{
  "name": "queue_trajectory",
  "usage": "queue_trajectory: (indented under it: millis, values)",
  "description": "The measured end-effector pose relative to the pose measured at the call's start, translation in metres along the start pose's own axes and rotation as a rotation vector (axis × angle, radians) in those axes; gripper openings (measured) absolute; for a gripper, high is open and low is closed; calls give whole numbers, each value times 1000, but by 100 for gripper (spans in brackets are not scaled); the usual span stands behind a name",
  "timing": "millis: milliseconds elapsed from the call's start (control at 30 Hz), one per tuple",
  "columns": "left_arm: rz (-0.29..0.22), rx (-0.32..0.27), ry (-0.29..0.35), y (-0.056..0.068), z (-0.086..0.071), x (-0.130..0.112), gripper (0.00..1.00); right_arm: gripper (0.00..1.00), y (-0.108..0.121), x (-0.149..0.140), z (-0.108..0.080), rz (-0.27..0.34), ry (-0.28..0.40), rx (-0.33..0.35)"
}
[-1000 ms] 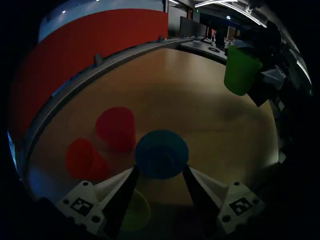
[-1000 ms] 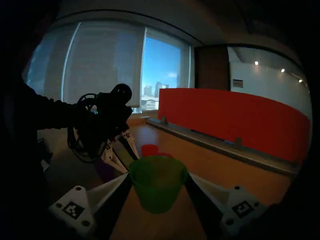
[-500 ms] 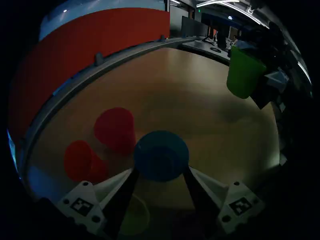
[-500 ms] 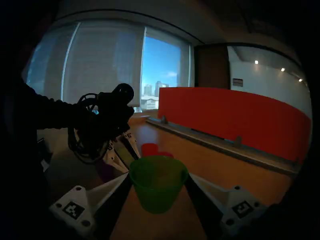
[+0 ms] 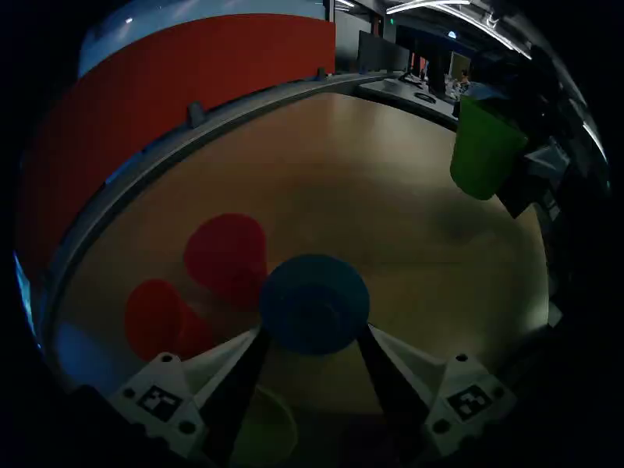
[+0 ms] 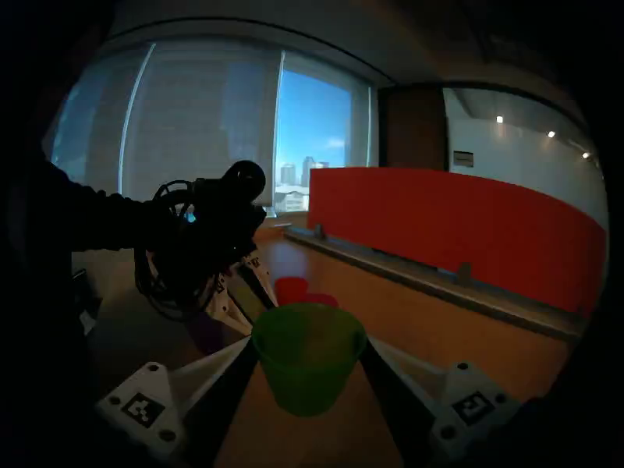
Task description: Pour water
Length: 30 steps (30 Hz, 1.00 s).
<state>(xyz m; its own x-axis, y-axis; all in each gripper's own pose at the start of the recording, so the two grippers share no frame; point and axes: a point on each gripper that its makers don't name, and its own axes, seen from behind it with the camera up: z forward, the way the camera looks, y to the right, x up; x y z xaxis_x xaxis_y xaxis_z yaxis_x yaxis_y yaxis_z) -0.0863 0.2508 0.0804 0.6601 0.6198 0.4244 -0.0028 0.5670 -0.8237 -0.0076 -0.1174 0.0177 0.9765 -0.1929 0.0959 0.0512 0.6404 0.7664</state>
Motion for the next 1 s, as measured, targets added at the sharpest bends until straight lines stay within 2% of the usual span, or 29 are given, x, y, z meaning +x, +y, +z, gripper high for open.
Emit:
queue_trajectory:
  millis: [467, 1000]
  values:
    - [8, 11, -12, -2, 9, 2, 80, 92, 2, -3, 0, 6, -3, -3]
    - [-25, 13, 19, -7, 12, 4, 79, 92, 4, -5, 0, 8, -3, -5]
